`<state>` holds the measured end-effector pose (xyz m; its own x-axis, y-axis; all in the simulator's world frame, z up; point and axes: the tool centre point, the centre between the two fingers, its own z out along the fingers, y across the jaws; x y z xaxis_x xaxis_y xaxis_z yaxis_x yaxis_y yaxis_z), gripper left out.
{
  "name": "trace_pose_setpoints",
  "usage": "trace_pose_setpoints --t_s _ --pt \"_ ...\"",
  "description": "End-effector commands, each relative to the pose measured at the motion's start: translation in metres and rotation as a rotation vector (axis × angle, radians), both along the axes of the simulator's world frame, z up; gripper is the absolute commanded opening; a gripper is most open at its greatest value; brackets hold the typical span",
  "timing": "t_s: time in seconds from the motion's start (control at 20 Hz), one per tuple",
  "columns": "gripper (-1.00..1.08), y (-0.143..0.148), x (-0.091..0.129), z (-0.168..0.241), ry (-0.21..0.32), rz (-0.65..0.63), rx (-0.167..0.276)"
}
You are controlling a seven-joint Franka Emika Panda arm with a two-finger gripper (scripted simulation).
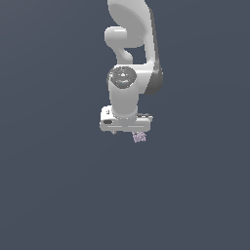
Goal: Pick up the object and move it to a goal position.
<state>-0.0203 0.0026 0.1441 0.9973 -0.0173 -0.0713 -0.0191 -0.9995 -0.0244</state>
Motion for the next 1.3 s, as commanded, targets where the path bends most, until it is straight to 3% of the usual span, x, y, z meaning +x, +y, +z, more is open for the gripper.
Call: trace_pose_setpoints --t_s 0.0,0.6,1.25 --pt "1.00 -0.001 -0.001 -0.001 0.002 -0.003 0.001" --pt "1.00 0.006 -0.003 -0.005 -0.001 -0.086 -0.006" --pt "1.00 0.025 -0.014 -0.018 -0.007 -0.358 -0.027"
